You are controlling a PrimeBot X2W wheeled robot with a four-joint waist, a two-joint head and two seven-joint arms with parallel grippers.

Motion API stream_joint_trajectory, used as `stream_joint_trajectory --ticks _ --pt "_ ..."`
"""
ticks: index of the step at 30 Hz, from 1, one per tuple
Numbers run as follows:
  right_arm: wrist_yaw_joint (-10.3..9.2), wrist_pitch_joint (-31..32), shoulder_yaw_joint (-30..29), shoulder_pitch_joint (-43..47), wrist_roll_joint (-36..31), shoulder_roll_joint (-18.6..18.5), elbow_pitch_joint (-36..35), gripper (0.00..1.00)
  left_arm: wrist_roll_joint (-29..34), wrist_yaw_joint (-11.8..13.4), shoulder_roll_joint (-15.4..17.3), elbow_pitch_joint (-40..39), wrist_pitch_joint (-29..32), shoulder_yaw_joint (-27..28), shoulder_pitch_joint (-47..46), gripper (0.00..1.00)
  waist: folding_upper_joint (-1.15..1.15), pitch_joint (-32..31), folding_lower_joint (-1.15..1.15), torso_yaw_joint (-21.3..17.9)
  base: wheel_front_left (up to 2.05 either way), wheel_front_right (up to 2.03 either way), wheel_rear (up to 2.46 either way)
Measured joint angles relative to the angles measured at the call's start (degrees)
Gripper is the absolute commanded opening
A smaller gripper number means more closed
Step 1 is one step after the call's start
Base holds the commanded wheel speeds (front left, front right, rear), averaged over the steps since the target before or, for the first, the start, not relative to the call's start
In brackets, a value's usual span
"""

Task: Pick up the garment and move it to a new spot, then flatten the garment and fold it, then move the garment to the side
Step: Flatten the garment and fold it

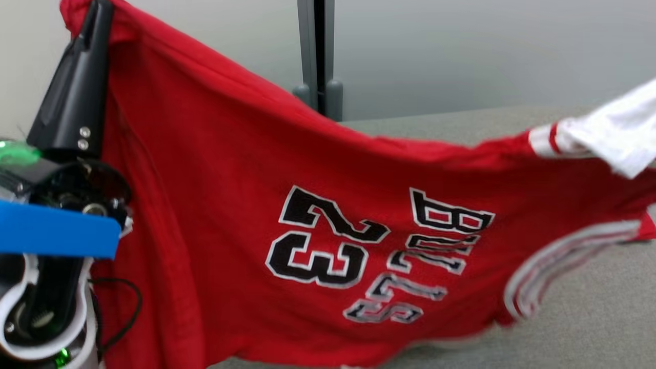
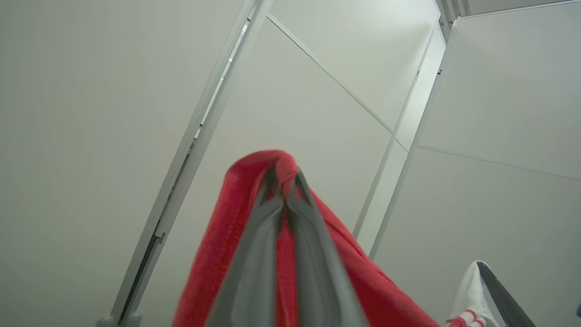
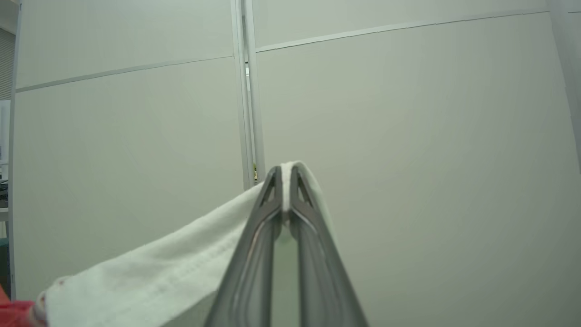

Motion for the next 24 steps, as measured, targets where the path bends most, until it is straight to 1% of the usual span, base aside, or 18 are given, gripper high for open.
stream_joint_trajectory --ticks 3,7,11,15,18,21,24 --pt "0.00 0.30 -0.32 -1.95 -0.46 -0.51 2.29 0.00 -0.30 0.21 0.58 2.25 0.92 0.26 -2.14 0.00 0.00 1.91 0.00 -0.18 0.00 0.00 0.00" --pt "0.00 -0.41 0.19 -7.55 -0.52 -1.40 8.54 0.00 1.32 -0.22 2.26 6.72 1.65 -0.18 -5.68 0.00 0.00 5.40 0.01 -0.64 0.00 0.00 0.00" --pt "0.00 -2.37 2.21 -17.85 -3.31 -2.70 17.22 0.00 4.95 -1.25 4.64 13.90 1.98 -1.52 -12.36 0.00 0.00 9.26 0.02 -0.81 0.00 0.00 0.00" --pt "0.00 -5.47 3.96 -31.58 -6.98 -2.56 28.18 0.00 9.87 -1.99 6.11 23.52 1.44 -3.66 -22.90 0.00 0.00 12.66 0.02 -0.36 0.00 0.00 0.00" --pt "0.00 -9.15 4.36 -42.53 -11.56 -2.01 37.61 0.00 14.82 -2.77 7.26 32.59 -0.77 -5.49 -32.33 0.00 0.00 15.06 0.03 -0.18 0.00 0.00 0.00" --pt "0.00 -13.65 4.01 -51.32 -16.57 -0.96 46.67 0.00 20.04 -3.83 8.06 41.92 -4.85 -7.70 -40.42 0.00 0.00 17.14 0.03 -0.37 0.00 0.00 0.00" --pt "0.00 -17.34 3.10 -57.95 -20.47 0.10 53.65 0.00 25.40 -3.78 8.50 50.37 -10.05 -9.72 -47.09 0.00 0.00 19.20 0.02 -1.23 0.00 0.00 0.00"
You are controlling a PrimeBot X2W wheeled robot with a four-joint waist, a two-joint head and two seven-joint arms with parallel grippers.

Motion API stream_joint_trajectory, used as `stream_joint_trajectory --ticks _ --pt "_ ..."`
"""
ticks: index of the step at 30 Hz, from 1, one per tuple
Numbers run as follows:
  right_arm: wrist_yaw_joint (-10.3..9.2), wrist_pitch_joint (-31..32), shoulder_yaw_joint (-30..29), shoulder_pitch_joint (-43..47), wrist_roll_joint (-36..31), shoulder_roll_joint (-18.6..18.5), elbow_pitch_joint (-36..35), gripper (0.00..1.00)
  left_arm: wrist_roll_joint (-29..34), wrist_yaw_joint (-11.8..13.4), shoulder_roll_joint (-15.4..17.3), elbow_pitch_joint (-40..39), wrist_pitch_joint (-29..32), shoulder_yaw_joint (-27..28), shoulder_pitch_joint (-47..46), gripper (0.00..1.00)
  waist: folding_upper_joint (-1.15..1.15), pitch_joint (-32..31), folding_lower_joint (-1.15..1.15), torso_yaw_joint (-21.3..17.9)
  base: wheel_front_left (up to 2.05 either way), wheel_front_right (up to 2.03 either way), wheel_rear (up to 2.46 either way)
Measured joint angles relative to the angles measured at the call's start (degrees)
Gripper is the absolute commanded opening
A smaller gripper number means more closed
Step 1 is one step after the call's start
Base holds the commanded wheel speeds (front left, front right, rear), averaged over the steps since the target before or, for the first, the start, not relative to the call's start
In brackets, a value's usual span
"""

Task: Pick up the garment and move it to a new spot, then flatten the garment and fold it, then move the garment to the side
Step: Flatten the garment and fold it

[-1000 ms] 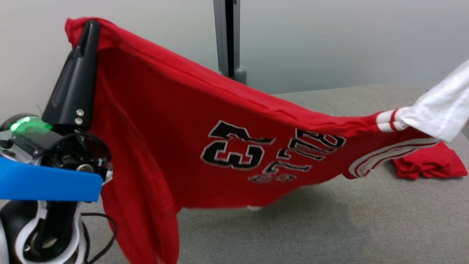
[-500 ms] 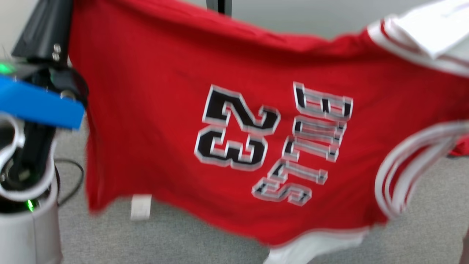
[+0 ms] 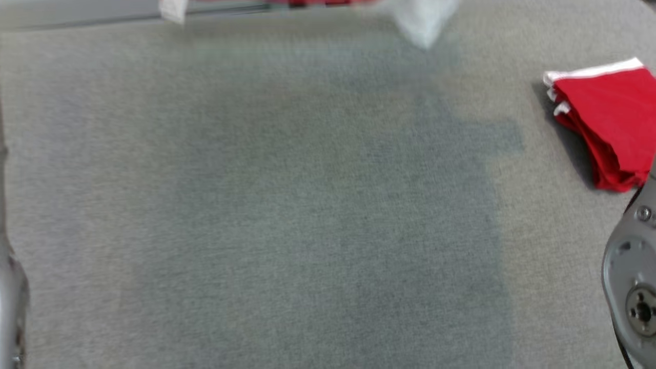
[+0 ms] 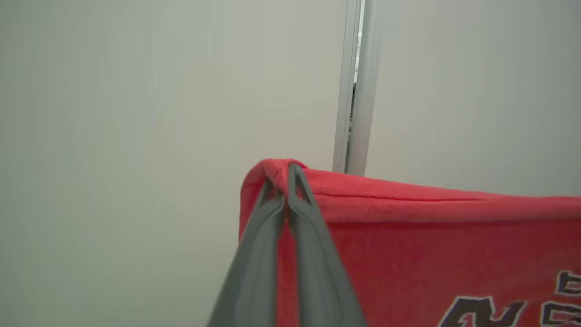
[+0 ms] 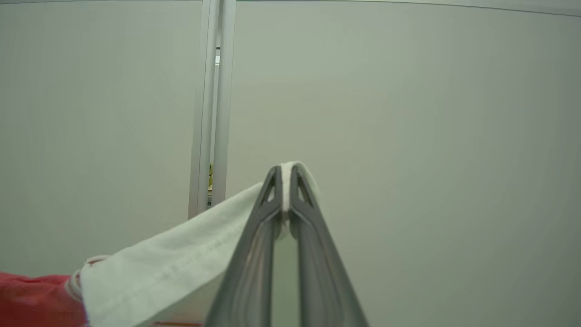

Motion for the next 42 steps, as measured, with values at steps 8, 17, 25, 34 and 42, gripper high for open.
stream_joint_trajectory --ticks 8,17,25,34,42 --pt "0.00 -8.61 4.47 -2.96 3.23 0.91 12.17 0.00 6.09 -2.46 -0.85 16.45 -14.72 -4.04 -7.60 0.00 0.00 8.22 0.01 -2.74 0.00 0.00 0.00" --pt "0.00 -13.58 14.91 4.76 14.11 1.05 16.86 0.00 4.87 -6.49 0.25 29.92 -26.42 -5.61 -5.09 0.00 0.00 13.95 0.00 -2.31 0.00 0.00 0.00" --pt "0.00 -13.76 16.04 17.58 16.35 1.03 3.16 0.00 -3.08 -7.47 -0.45 30.40 -29.17 -6.47 1.88 0.00 0.00 13.23 -0.01 -0.56 0.00 0.00 0.00" --pt "0.00 -13.77 13.25 37.38 22.77 1.03 -8.38 0.00 -11.07 -7.48 0.14 14.02 -29.41 -2.32 20.27 0.00 0.00 8.88 -0.01 1.52 0.00 0.00 0.00" --pt "-0.01 -10.91 12.34 58.07 26.09 1.04 -15.94 0.00 -13.41 -7.49 -2.26 3.60 -29.42 -0.94 41.49 0.00 0.00 0.66 -0.03 3.88 0.00 0.00 0.00"
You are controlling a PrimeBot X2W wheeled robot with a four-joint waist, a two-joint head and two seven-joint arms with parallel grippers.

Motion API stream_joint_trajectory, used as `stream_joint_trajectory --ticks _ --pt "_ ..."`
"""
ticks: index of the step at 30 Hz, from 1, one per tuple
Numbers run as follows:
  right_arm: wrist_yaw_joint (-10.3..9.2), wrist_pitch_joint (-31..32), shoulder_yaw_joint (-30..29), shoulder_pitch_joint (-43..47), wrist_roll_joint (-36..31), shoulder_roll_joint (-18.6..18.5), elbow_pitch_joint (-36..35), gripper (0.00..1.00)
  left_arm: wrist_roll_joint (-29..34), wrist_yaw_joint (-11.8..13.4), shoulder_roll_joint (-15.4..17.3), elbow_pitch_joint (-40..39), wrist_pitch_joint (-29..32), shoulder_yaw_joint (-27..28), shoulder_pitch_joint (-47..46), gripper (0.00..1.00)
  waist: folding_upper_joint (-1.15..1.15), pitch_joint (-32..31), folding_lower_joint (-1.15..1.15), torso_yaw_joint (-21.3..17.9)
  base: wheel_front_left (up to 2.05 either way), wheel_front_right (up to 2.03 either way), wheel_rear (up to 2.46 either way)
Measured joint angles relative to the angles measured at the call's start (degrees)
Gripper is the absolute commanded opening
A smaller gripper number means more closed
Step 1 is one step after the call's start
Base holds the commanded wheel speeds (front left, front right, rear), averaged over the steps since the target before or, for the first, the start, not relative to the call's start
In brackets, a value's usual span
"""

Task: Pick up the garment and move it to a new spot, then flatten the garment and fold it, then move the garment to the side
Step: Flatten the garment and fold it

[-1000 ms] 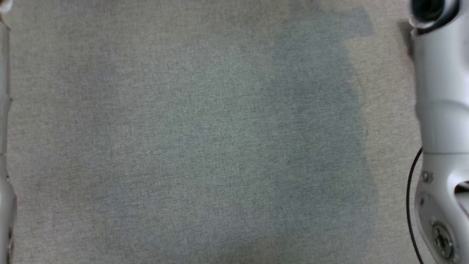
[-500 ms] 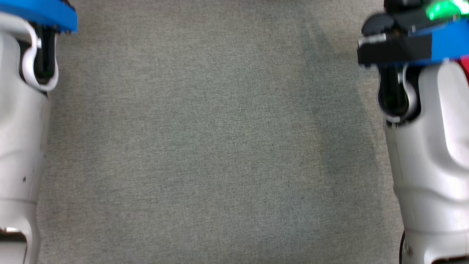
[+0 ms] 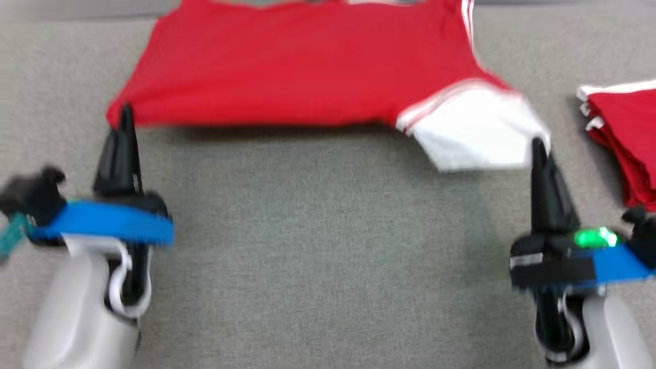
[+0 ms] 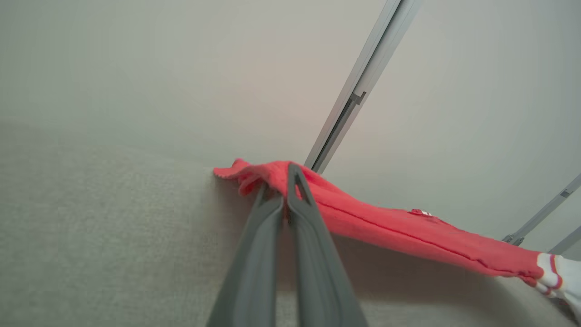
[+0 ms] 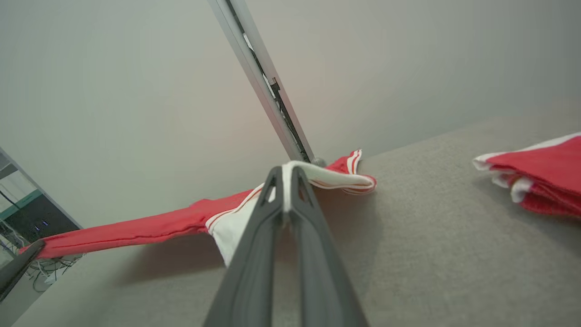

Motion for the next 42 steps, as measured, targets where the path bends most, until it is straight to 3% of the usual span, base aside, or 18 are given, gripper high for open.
stream_joint_trajectory --ticks 10,18,31,35,42 --pt "0.01 8.71 0.60 20.98 2.56 0.01 -11.79 0.00 0.22 0.21 -2.12 -10.42 -0.01 2.01 24.53 0.00 0.00 -10.83 -0.01 -0.55 0.00 0.00 0.00" --pt "0.00 14.00 -1.35 29.91 3.81 -0.01 -18.16 0.00 -1.13 1.89 -1.87 -18.16 3.14 1.47 35.04 0.00 0.00 -15.75 0.00 -0.71 0.00 0.00 0.00" --pt "0.01 13.29 1.33 23.39 5.42 -0.02 -3.38 0.00 -5.70 1.23 -4.66 -9.13 6.82 -1.62 31.86 0.00 0.00 -17.00 0.02 0.02 0.00 0.00 0.00" --pt "0.01 10.27 0.67 17.90 6.49 0.01 1.40 0.00 -13.90 0.47 -8.44 -7.21 7.04 -0.18 28.20 0.00 0.00 -16.76 0.01 0.06 0.00 0.00 0.00" --pt "0.01 6.33 0.54 3.37 7.69 -0.01 12.88 0.00 -18.23 0.30 -9.13 -0.40 6.65 1.16 20.11 0.00 0.00 -14.93 0.02 -0.58 0.00 0.00 0.00"
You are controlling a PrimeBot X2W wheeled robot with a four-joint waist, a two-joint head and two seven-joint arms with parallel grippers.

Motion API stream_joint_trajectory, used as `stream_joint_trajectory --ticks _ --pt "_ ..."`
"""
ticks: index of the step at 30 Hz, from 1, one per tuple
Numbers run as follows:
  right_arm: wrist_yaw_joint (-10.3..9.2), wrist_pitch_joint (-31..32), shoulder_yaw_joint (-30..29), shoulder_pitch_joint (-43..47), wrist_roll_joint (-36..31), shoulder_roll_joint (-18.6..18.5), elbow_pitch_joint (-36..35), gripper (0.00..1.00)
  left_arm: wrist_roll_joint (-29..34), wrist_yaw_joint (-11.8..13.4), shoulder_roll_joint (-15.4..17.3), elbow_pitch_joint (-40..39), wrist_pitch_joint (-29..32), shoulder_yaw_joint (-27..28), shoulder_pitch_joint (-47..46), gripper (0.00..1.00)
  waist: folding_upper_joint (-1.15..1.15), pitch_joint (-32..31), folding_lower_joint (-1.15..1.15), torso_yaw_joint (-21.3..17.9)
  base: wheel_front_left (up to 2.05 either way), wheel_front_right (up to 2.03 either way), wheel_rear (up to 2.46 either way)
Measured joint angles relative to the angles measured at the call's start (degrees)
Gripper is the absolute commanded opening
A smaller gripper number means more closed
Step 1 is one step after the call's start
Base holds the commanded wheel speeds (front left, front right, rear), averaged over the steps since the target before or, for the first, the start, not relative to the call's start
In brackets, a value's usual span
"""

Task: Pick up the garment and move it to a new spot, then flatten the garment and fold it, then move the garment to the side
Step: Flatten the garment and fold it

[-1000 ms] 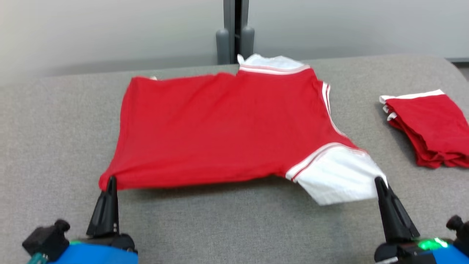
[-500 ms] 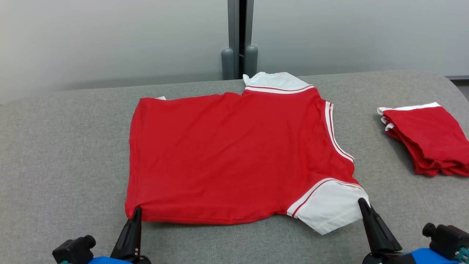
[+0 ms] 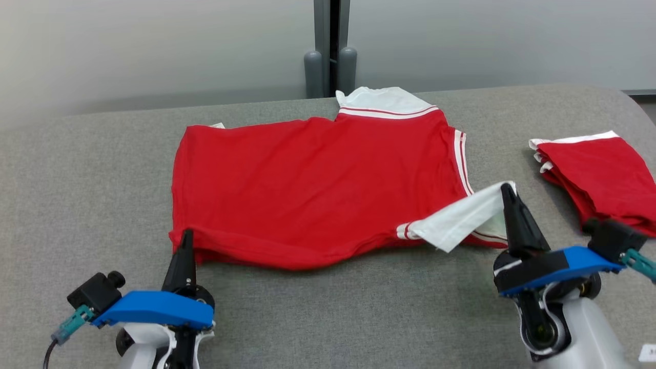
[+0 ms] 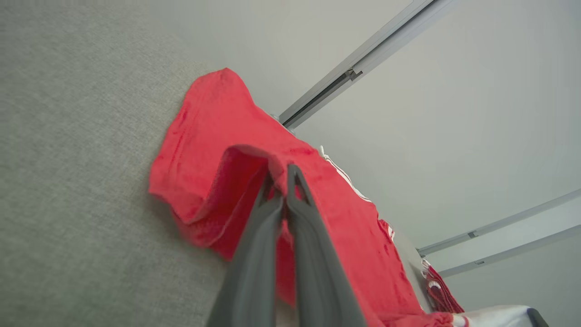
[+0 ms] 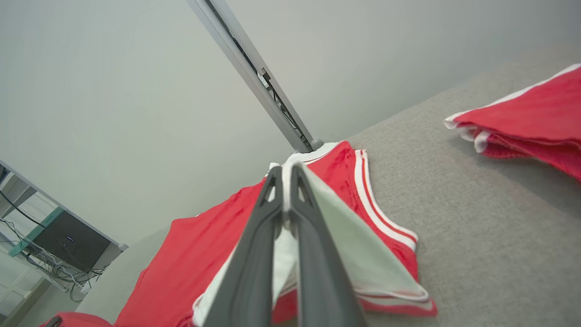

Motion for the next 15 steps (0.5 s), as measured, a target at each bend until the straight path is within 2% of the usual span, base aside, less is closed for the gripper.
stream_joint_trajectory --ticks 8,15 --pt "-0.01 -4.25 -0.66 -15.88 -4.69 0.00 17.08 0.00 2.01 0.58 -0.10 10.80 -2.27 0.38 -9.46 0.00 0.00 3.55 0.01 0.39 0.00 0.00 0.00" --pt "0.00 -6.64 -0.18 -25.47 -6.47 0.03 31.01 0.00 5.13 1.31 -0.04 17.29 -3.37 -1.29 -14.88 0.00 0.00 6.03 0.00 1.45 0.00 0.00 0.00"
